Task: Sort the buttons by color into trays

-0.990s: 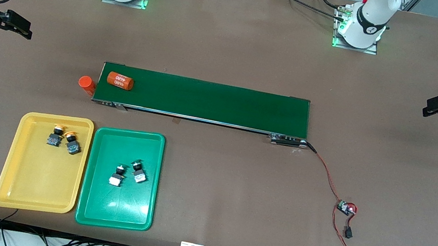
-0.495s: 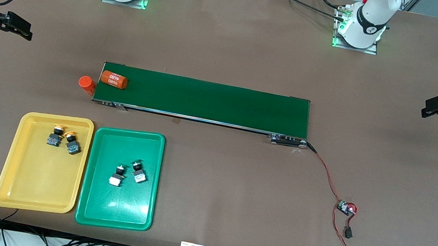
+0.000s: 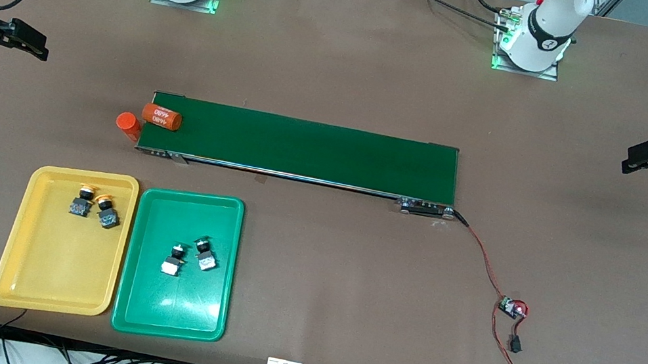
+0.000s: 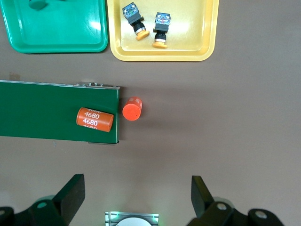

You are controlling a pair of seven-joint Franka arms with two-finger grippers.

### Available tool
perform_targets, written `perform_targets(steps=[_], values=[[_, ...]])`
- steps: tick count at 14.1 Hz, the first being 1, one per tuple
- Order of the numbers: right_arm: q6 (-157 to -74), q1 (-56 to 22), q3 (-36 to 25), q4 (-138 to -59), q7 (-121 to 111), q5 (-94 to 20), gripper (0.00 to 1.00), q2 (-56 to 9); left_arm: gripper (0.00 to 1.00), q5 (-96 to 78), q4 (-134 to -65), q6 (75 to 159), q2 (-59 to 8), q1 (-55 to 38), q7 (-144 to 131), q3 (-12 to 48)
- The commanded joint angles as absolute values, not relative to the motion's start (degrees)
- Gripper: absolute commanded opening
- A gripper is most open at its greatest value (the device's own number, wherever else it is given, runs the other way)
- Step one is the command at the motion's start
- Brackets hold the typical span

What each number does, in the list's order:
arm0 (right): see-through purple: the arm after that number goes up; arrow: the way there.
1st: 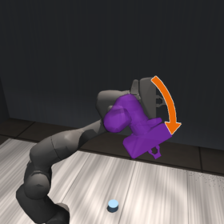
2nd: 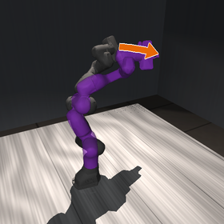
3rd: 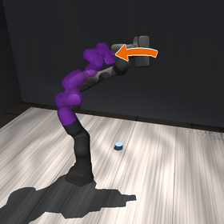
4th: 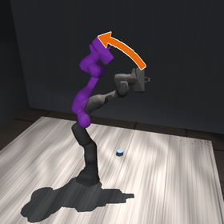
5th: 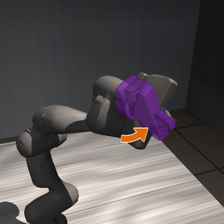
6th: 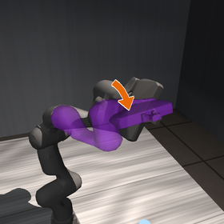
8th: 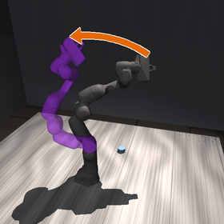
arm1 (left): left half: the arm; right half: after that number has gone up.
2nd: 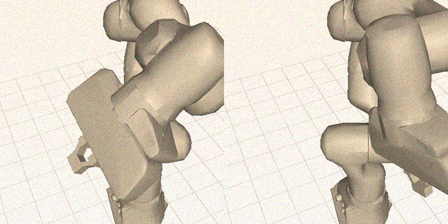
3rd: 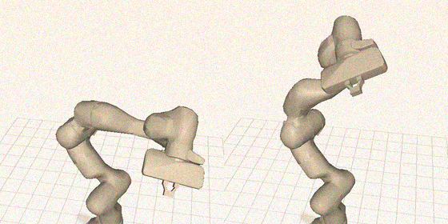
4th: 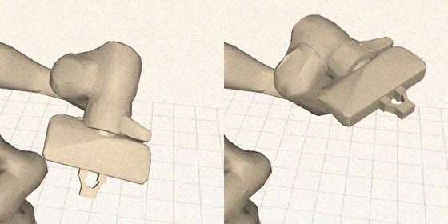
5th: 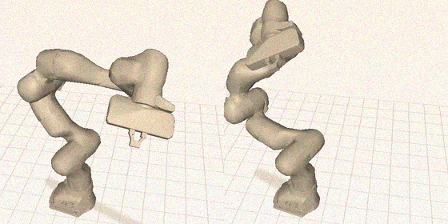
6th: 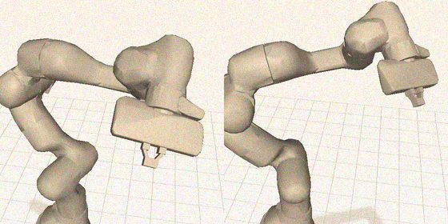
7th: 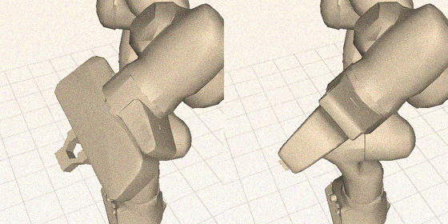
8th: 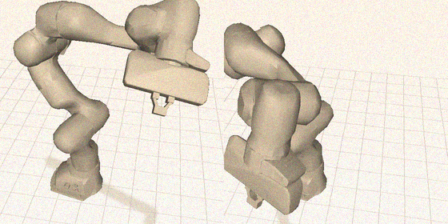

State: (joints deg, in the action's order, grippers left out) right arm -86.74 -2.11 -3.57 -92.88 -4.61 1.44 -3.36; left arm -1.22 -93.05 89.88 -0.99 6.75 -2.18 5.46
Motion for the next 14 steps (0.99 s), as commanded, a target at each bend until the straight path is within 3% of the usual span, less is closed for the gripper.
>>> perform_targets(steps=[1,14], values=[[-86.05,-1.76,-3.43,-92.02,-4.13,1.67,1.0,-3.52,1.0,-2.11,-93.16,90.09,-0.44,7.29,-2.64,5.63],[-86.31,-1.5,-3.43,-92.02,-4.04,1.67,1.0,-3.52,1.0,-2.02,-93.25,90.35,-0.44,8.35,-2.64,5.27]])
